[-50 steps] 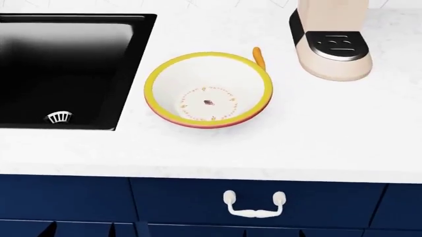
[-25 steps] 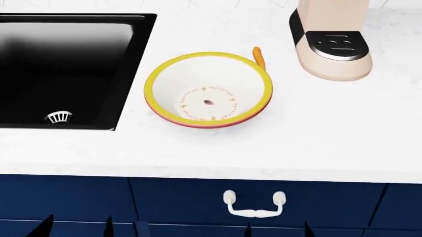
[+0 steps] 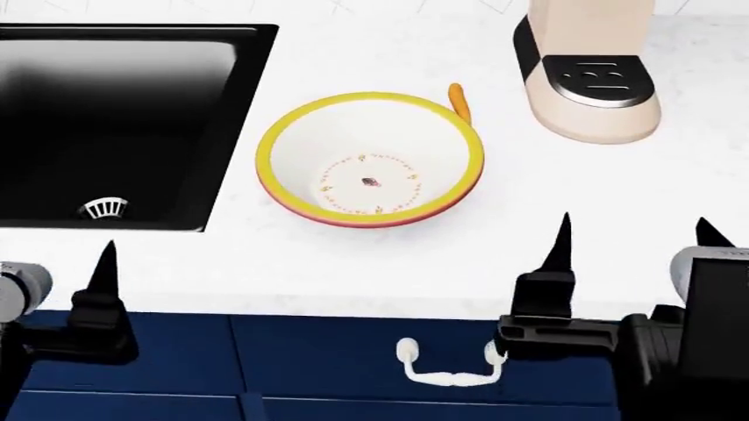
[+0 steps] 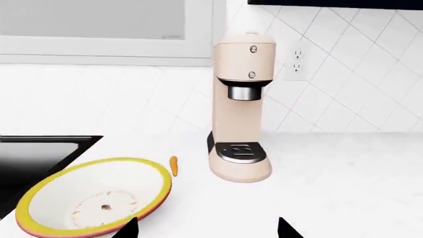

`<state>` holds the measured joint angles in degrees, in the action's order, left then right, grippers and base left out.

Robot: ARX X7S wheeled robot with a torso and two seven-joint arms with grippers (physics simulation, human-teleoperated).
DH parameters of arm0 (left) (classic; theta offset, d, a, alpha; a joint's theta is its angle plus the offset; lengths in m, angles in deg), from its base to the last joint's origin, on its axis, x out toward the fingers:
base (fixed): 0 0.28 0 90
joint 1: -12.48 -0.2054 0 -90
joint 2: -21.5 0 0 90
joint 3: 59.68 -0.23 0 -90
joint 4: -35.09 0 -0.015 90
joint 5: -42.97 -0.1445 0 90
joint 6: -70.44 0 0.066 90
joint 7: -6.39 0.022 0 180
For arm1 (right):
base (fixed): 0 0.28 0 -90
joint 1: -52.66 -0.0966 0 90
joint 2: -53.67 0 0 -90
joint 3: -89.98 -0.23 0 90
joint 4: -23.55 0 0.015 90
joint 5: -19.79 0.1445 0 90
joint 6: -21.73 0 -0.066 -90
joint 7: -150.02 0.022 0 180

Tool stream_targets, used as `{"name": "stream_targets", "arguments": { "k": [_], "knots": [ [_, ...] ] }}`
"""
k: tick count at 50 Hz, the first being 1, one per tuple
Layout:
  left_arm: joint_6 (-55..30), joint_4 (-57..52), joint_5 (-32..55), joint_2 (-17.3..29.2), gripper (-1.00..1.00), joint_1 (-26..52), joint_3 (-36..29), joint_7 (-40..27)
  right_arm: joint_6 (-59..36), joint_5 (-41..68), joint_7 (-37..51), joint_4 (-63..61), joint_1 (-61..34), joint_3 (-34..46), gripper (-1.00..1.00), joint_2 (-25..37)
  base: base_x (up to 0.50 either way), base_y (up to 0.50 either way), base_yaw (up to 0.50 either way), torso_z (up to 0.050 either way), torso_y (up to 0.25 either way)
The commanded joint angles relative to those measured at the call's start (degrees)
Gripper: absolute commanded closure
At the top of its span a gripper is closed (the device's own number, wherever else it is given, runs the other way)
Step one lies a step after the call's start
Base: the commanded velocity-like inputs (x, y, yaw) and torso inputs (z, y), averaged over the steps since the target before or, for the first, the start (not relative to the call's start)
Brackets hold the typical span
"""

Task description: There is a mixed pile of frozen fruits and vegetables on the counter. Locate all the frozen vegetables and place the items in a bowl on the counter. Take all the frozen fruits and defrost them in a running sink.

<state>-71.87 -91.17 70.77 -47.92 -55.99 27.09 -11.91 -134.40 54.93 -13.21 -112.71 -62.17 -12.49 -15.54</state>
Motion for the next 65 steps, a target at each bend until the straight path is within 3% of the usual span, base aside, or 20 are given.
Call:
{"name": "stream_targets", "arguments": {
  "k": [1, 6, 14, 65],
  "knots": [
    [-14.47, -5.08, 6.73, 3.11, -1.00, 10.78, 6.53, 0.76, -23.69, 19.17, 4.47, -6.80, -13.41, -15.04, -1.00, 3.06, 0.00, 0.00, 0.00, 0.000, 0.000],
    [-15.58, -5.18, 7.51, 2.45, -1.00, 10.62, 7.02, 0.16, -23.09, 28.91, 9.06, -4.97, -13.29, -17.48, -1.00, 4.02, 0.02, 0.00, 0.00, 0.000, 0.000],
    [-16.01, -6.05, 8.63, 2.38, -1.00, 8.76, 8.31, 0.06, -20.51, 27.87, 9.62, -4.30, -12.42, -13.90, -1.00, 5.63, 0.41, 0.00, 0.00, 0.000, 0.000],
    [-14.86, -5.78, 10.24, 3.17, -1.00, 6.33, 8.40, -0.24, -19.87, 40.20, 19.71, -0.96, -12.35, -12.99, -1.00, 8.03, 0.50, 0.07, 0.00, 0.000, 0.001]
  ]
}}
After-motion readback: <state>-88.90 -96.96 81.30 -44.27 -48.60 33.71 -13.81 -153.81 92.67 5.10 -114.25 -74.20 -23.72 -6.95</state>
